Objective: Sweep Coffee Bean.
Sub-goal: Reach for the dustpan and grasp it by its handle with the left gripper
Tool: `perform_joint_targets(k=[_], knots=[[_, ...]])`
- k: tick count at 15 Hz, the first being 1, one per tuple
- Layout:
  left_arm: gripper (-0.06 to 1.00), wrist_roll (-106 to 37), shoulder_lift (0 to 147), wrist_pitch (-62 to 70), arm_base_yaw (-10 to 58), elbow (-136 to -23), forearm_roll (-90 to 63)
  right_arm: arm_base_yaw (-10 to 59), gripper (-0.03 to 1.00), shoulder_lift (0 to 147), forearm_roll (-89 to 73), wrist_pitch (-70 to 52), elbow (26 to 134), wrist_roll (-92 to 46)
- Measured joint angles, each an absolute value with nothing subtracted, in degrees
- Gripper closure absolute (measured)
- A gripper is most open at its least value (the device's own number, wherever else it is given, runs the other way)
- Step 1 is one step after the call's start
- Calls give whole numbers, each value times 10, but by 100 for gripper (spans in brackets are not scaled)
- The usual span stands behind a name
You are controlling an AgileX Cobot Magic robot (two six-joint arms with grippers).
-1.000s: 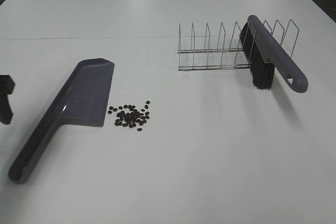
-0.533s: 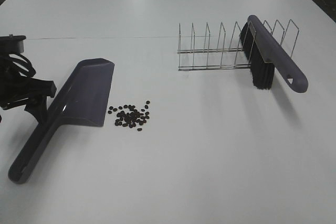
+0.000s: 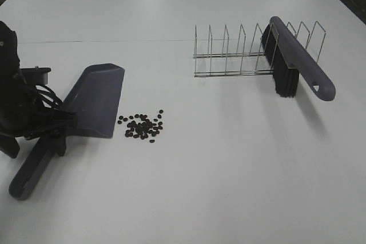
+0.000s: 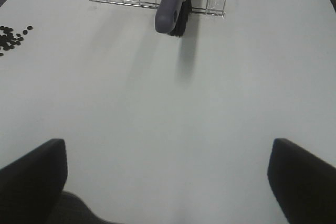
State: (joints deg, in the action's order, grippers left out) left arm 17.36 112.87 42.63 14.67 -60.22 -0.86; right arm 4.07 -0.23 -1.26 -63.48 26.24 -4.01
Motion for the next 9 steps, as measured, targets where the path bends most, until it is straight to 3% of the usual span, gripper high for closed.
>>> perform_joint_targets(k=[5, 9], knots=[[24, 175, 1145, 413, 148, -603, -6, 41, 4, -2, -13, -635, 262, -40], [62, 179, 1146, 411, 149, -603, 16, 41, 4, -2, -13, -635, 262, -40]])
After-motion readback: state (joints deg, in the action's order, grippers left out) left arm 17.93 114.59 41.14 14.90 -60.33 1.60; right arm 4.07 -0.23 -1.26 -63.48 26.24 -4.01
